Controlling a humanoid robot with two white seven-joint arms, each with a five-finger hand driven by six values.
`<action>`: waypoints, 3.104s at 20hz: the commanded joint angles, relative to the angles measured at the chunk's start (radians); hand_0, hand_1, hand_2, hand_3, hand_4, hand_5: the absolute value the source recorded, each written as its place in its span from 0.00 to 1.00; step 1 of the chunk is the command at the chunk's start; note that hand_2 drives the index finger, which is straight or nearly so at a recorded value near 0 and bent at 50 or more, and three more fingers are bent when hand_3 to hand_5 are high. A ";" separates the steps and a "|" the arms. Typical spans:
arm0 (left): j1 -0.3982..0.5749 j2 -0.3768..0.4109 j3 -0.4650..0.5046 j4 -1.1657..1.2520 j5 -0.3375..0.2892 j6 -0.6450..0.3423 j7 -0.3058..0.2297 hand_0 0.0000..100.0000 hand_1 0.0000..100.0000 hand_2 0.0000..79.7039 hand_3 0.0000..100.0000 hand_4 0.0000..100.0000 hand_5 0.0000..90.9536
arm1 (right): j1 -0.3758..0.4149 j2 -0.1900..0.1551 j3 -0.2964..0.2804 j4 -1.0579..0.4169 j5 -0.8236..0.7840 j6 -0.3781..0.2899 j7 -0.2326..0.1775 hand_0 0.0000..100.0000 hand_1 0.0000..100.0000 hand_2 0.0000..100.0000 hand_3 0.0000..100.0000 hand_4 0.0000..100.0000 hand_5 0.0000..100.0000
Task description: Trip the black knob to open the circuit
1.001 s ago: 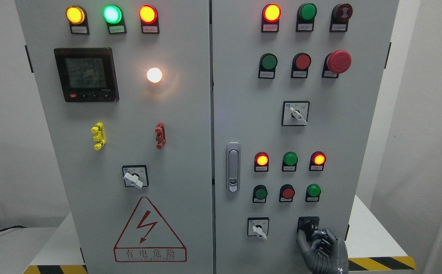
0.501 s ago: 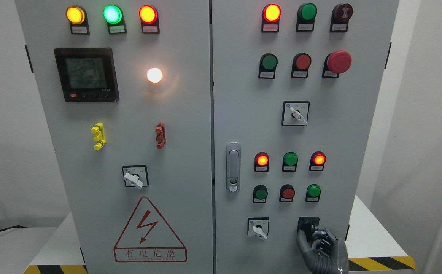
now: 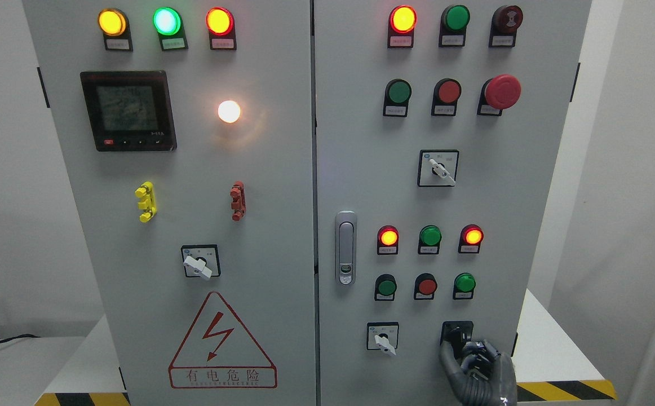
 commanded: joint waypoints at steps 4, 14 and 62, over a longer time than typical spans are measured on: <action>0.000 -0.001 0.000 0.001 -0.031 0.000 0.000 0.12 0.39 0.00 0.00 0.00 0.00 | 0.002 -0.003 0.000 0.004 0.003 -0.012 0.036 0.38 0.84 0.55 0.91 0.88 0.98; 0.000 0.000 0.000 0.000 -0.031 0.000 0.000 0.12 0.39 0.00 0.00 0.00 0.00 | 0.001 -0.003 0.000 0.002 0.006 -0.013 0.036 0.37 0.84 0.54 0.90 0.88 0.98; 0.000 0.000 0.000 0.000 -0.031 0.000 0.000 0.12 0.39 0.00 0.00 0.00 0.00 | 0.010 -0.008 -0.017 0.002 0.034 -0.020 0.029 0.35 0.81 0.49 0.84 0.85 0.97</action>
